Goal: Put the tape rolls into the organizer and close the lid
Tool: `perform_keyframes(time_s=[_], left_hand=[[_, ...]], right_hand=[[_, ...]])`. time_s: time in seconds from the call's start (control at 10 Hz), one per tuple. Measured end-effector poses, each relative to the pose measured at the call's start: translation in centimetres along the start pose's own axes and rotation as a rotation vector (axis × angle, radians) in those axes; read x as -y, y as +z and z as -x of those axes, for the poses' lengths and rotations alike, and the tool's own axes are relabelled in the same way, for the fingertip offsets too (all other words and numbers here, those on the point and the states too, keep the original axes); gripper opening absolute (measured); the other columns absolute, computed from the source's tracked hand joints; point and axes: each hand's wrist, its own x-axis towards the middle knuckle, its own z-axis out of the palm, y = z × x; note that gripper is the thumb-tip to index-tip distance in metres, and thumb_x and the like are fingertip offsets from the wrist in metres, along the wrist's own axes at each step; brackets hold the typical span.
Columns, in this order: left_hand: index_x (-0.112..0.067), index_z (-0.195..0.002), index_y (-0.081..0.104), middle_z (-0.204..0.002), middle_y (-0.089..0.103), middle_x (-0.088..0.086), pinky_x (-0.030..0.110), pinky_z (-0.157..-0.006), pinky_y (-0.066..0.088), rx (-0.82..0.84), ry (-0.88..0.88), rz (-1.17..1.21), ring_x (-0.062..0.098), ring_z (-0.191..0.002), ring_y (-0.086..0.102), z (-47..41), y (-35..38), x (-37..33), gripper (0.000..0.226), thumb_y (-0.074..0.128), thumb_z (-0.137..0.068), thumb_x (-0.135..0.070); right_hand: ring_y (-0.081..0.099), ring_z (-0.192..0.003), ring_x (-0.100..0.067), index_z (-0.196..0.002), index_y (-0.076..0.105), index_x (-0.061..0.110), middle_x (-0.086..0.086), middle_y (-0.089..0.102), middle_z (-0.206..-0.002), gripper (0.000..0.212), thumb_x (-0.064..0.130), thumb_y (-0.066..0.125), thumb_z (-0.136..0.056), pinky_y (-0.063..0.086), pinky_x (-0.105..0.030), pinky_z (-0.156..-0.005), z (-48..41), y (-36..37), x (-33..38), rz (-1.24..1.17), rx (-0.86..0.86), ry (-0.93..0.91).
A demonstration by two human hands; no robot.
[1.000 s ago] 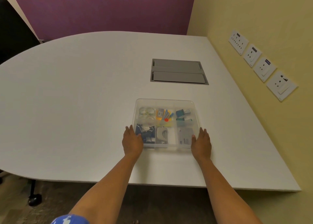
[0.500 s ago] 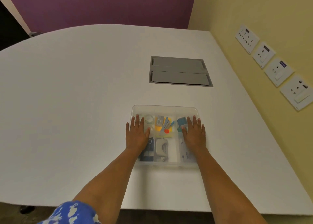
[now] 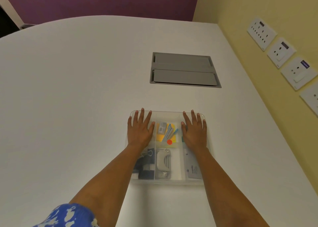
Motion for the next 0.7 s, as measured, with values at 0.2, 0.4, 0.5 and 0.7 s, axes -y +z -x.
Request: perform_keyframes(time_s=[0.2,0.4,0.5,0.7], left_hand=[[-0.032,-0.15,-0.001,-0.162,-0.005,-0.001,0.042,-0.12,-0.01,-0.04,-0.006,0.005,0.021,-0.149,-0.007,-0.1,0.6,0.1,0.057,0.016,-0.098,-0.05],[-0.032,-0.149,-0.009,-0.161,-0.012,-0.001,0.041,-0.117,-0.013,-0.031,0.018,-0.039,0.022,-0.148,-0.011,0.3,-0.1,-0.1,0.097,-0.042,-0.063,-0.064],[-0.03,-0.148,-0.012,-0.16,-0.015,0.0,0.043,-0.118,-0.014,0.003,0.012,-0.038,0.023,-0.148,-0.014,0.3,-0.2,-0.1,0.087,-0.034,-0.071,-0.063],[-0.027,-0.149,-0.012,-0.16,-0.018,0.002,0.043,-0.118,-0.013,0.071,0.04,-0.054,0.023,-0.147,-0.016,0.2,-1.5,-0.4,0.06,0.014,-0.099,-0.049]], right_hand=[[0.011,-0.15,-0.025,-0.15,0.02,0.032,-0.003,0.017,-0.161,0.052,0.043,0.03,-0.1,0.006,-0.043,-0.122,-0.1,0.3,0.1,-0.018,-0.035,0.008],[0.009,-0.15,-0.025,-0.15,0.018,0.032,-0.003,0.015,-0.161,0.053,0.044,0.029,-0.1,0.005,-0.043,-0.122,-0.1,0.2,0.2,-0.005,-0.026,0.011],[0.004,-0.15,-0.025,-0.151,0.011,0.032,-0.003,0.007,-0.162,0.054,0.045,0.024,-0.1,0.003,-0.043,-0.122,0.0,0.3,0.1,0.025,-0.001,0.015],[-0.004,-0.15,-0.025,-0.151,-0.003,0.03,-0.003,-0.005,-0.162,0.09,0.059,-0.034,-0.072,0.001,-0.042,-0.123,0.0,-1.1,0.9,0.091,0.007,-0.022]])
